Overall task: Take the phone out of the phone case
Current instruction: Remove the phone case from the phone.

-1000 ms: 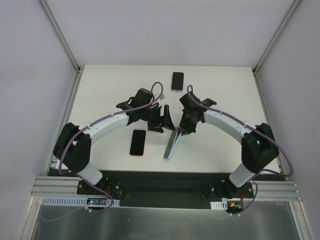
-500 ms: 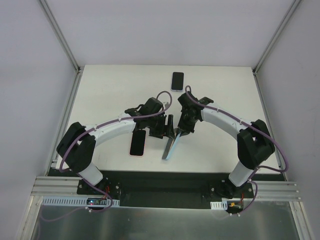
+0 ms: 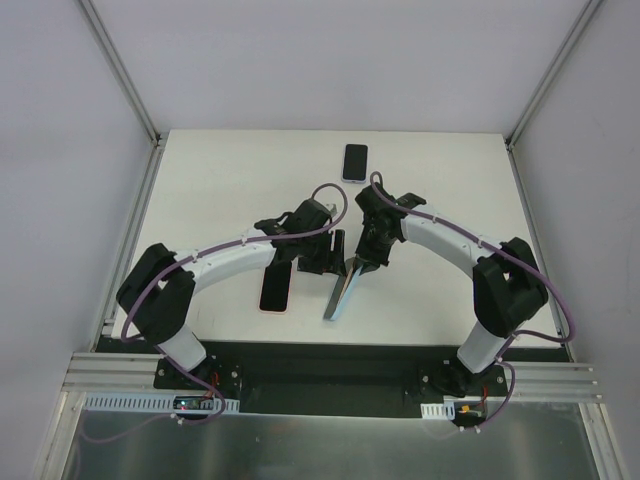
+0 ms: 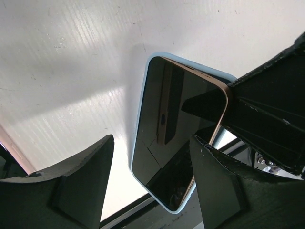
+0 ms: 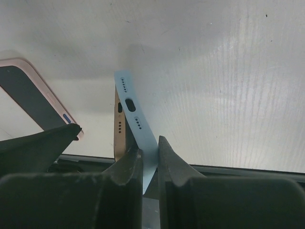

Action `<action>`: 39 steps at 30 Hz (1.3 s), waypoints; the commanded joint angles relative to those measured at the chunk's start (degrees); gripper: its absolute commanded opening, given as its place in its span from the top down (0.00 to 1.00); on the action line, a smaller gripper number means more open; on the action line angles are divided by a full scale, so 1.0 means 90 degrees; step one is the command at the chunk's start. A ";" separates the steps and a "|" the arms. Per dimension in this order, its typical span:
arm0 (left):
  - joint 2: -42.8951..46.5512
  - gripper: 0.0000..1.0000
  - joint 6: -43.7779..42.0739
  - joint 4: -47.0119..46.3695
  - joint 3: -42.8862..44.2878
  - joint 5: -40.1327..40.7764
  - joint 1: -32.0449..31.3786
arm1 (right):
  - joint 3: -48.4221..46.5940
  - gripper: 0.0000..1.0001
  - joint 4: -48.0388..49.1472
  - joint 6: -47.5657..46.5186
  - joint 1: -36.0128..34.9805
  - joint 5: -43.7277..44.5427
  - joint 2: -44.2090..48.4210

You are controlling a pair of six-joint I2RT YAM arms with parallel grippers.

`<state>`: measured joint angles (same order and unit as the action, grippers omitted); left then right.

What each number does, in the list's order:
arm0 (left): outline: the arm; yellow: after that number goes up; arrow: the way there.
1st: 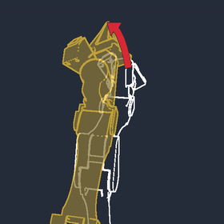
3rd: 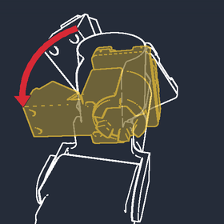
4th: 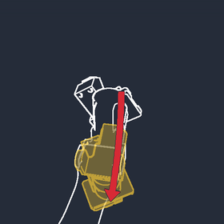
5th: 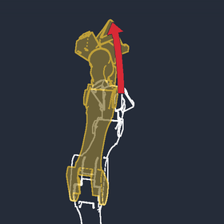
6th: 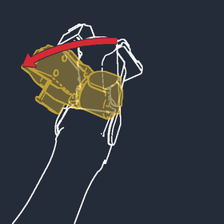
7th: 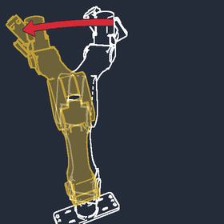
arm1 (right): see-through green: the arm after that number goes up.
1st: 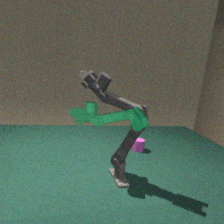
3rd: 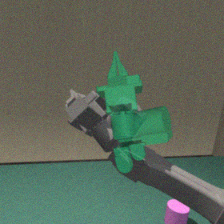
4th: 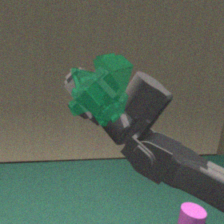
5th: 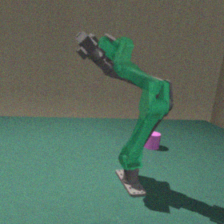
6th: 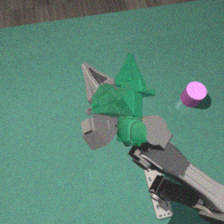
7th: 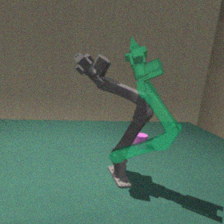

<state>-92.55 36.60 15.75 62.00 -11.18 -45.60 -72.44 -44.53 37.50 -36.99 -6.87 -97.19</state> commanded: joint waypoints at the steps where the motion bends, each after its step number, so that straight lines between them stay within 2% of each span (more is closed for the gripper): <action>1: 0.0468 0.37 -0.0024 -0.0148 -0.0052 0.0139 -0.0138 | -0.0281 0.99 -0.0140 0.0150 -0.0011 -0.0232 -0.0012; 7: 0.0733 0.37 0.0006 -0.0421 -0.0287 0.0012 -0.0265 | -0.0281 0.99 -0.0062 0.0180 -0.0011 -0.0301 -0.0041; 11: 0.0548 0.37 -0.0043 -0.0441 -0.0248 0.0080 -0.0353 | -0.0281 0.99 -0.0052 0.0218 -0.0021 -0.0330 -0.0061; 25: 0.0020 0.43 -0.0355 -0.0441 -0.0043 0.1202 -0.0567 | -0.0251 0.98 -0.0003 0.0248 -0.0011 -0.0408 -0.0022; 33: 0.0196 0.49 -0.0619 -0.0431 -0.0248 0.2334 -0.0646 | -0.0232 0.99 0.0017 0.0228 -0.0011 -0.0437 -0.0041; 39: 0.0274 0.52 -0.0746 -0.0422 -0.0336 0.2736 -0.0743 | -0.0232 0.99 0.0036 0.0209 -0.0021 -0.0457 -0.0061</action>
<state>-90.56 33.15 10.94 60.49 3.44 -52.62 -72.73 -42.63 38.35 -36.71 -7.57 -99.00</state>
